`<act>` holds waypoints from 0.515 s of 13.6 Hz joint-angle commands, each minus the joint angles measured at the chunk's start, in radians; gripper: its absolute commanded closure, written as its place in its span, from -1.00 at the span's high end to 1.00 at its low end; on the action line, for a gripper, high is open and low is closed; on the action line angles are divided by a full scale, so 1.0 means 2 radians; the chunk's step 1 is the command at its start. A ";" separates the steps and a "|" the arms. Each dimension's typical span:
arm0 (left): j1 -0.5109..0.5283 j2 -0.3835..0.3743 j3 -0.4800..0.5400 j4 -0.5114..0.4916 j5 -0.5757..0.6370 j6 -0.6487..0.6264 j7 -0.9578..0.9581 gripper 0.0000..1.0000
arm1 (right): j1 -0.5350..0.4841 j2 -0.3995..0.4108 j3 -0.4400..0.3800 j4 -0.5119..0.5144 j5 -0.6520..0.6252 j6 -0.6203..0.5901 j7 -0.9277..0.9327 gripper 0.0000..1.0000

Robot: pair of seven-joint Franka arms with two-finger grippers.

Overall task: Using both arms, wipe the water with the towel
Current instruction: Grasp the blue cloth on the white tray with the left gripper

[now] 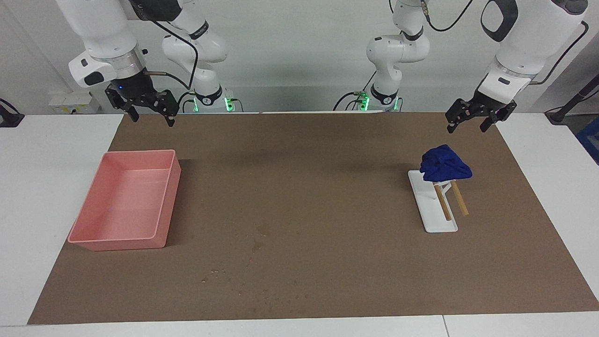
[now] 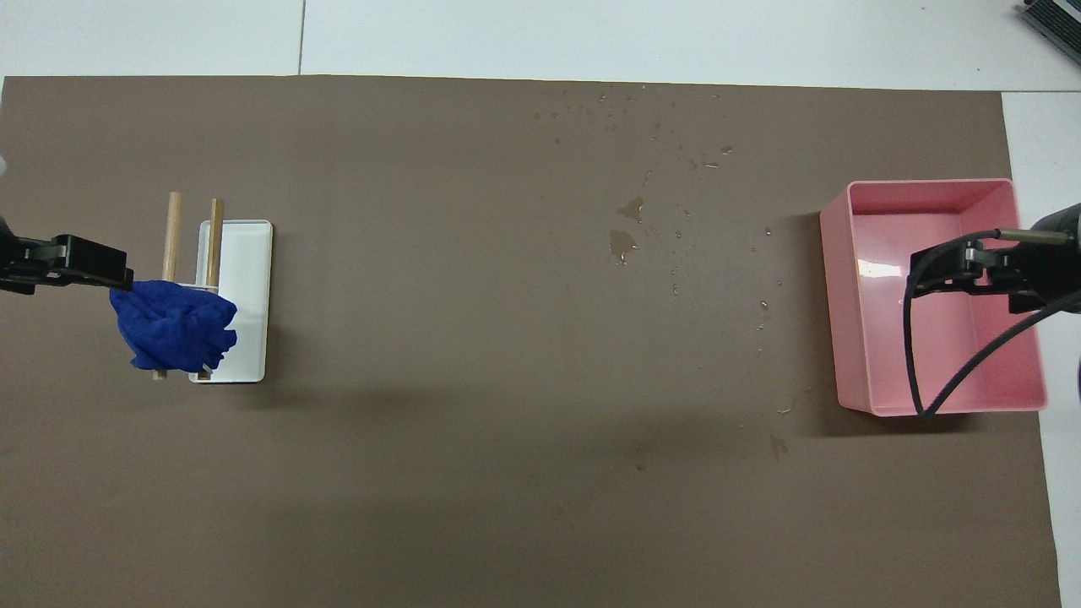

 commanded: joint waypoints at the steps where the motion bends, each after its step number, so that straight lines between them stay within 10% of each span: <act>1: -0.007 -0.005 0.005 -0.005 -0.004 0.003 0.000 1.00 | -0.001 -0.018 0.002 -0.023 0.009 0.012 -0.005 1.00; 7: -0.007 -0.011 0.007 -0.027 -0.003 0.025 -0.044 1.00 | -0.002 -0.021 0.002 -0.028 0.010 0.012 -0.001 1.00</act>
